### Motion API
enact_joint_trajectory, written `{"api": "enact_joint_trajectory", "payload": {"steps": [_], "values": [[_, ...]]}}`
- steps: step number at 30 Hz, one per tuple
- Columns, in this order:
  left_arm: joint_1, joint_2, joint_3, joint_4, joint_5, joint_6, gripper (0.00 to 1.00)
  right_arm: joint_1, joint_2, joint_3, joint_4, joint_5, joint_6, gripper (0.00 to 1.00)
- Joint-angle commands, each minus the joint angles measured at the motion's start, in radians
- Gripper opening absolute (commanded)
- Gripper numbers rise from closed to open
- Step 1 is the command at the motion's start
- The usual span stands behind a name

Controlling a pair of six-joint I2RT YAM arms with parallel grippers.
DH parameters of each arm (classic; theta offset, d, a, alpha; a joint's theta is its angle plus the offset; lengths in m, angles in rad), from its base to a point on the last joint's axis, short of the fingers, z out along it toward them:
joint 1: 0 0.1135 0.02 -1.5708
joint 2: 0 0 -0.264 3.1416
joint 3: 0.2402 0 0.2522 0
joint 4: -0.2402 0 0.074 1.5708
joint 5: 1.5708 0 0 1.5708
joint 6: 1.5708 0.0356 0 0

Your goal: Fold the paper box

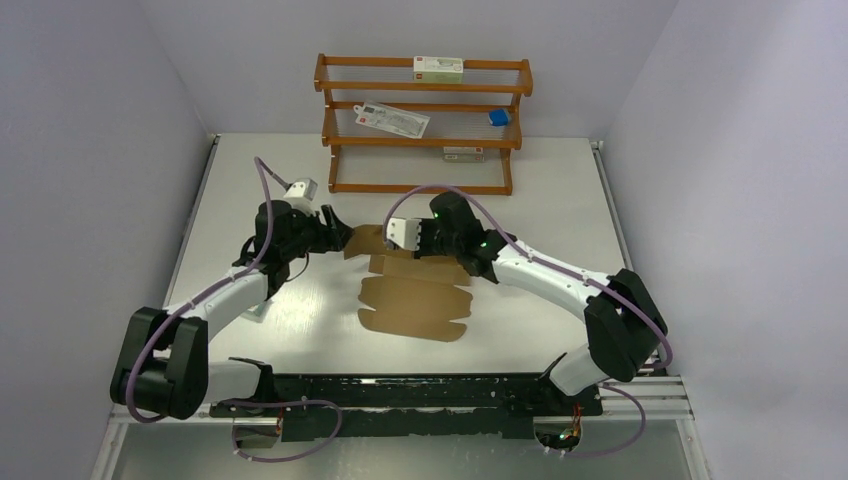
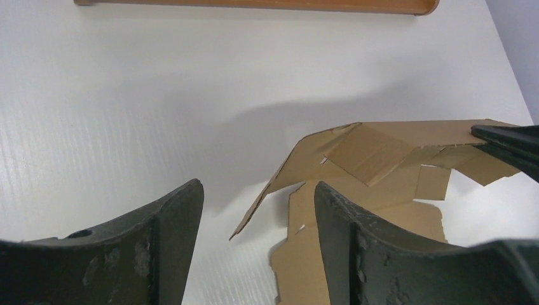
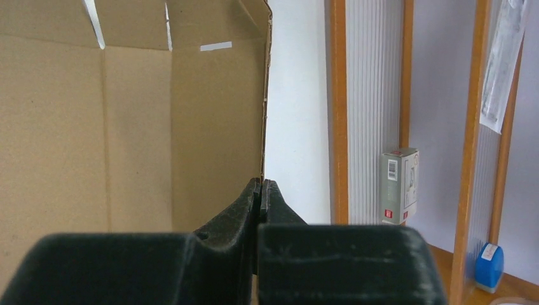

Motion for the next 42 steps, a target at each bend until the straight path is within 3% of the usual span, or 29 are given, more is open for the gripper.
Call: {"api": "enact_joint_trajectory", "payload": {"steps": [1, 8, 23, 33, 36, 42], "values": [[0.008, 0.027, -0.023, 0.115, 0.03, 0.052, 0.69, 0.034, -0.017, -0.035, 0.055, 0.071, -0.056, 0.0], [0.008, 0.058, -0.041, 0.145, 0.038, 0.115, 0.66, 0.073, -0.002, -0.046, 0.045, 0.147, -0.063, 0.0], [-0.01, 0.103, -0.075, 0.209, 0.131, 0.147, 0.48, 0.132, -0.016, -0.127, 0.138, 0.235, -0.118, 0.0], [-0.034, 0.122, -0.077, 0.186, 0.091, 0.162, 0.49, 0.156, -0.032, -0.168, 0.189, 0.263, -0.123, 0.0], [-0.051, 0.135, -0.072, 0.186, 0.09, 0.162, 0.45, 0.158, -0.032, -0.168, 0.191, 0.27, -0.124, 0.0], [-0.087, 0.151, -0.075, 0.196, 0.086, 0.156, 0.27, 0.166, -0.041, -0.184, 0.227, 0.286, -0.13, 0.0]]}}
